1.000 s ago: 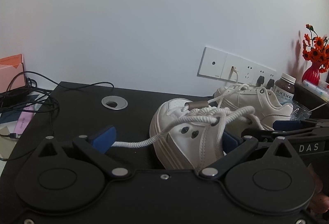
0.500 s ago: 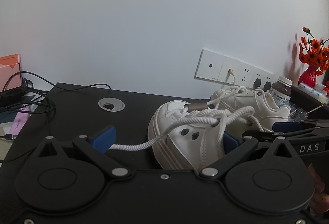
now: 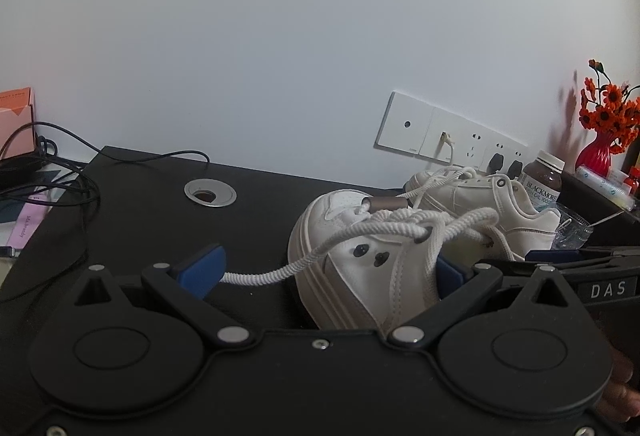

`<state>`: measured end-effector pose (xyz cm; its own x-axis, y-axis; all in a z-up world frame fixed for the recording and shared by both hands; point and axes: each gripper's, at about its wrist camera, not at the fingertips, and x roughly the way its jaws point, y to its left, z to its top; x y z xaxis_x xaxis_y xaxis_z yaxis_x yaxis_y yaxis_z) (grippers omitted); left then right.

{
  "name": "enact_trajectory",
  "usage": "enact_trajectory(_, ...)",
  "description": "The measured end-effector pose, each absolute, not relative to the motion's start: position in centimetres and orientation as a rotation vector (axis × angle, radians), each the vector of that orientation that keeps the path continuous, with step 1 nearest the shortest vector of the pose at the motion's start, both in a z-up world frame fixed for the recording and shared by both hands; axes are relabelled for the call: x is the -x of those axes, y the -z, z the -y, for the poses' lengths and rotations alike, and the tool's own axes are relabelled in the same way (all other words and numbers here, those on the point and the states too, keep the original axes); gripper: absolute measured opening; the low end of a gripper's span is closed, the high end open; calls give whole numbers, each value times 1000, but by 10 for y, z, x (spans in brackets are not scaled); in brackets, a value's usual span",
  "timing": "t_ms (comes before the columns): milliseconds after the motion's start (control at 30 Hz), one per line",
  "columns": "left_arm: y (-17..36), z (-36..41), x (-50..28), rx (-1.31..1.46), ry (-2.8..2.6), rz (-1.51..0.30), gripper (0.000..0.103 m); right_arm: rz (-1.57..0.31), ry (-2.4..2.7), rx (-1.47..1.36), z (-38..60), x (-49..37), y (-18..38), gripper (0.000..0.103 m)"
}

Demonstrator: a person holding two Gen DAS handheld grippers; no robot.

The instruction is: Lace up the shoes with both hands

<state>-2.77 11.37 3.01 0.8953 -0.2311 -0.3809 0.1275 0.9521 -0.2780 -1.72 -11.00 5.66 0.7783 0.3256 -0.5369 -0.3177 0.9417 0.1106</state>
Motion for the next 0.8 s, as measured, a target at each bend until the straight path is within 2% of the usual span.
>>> enact_trajectory(800,-22,-121,19,319,228,-471,103,-640,-408,-84,116,14,-51,102)
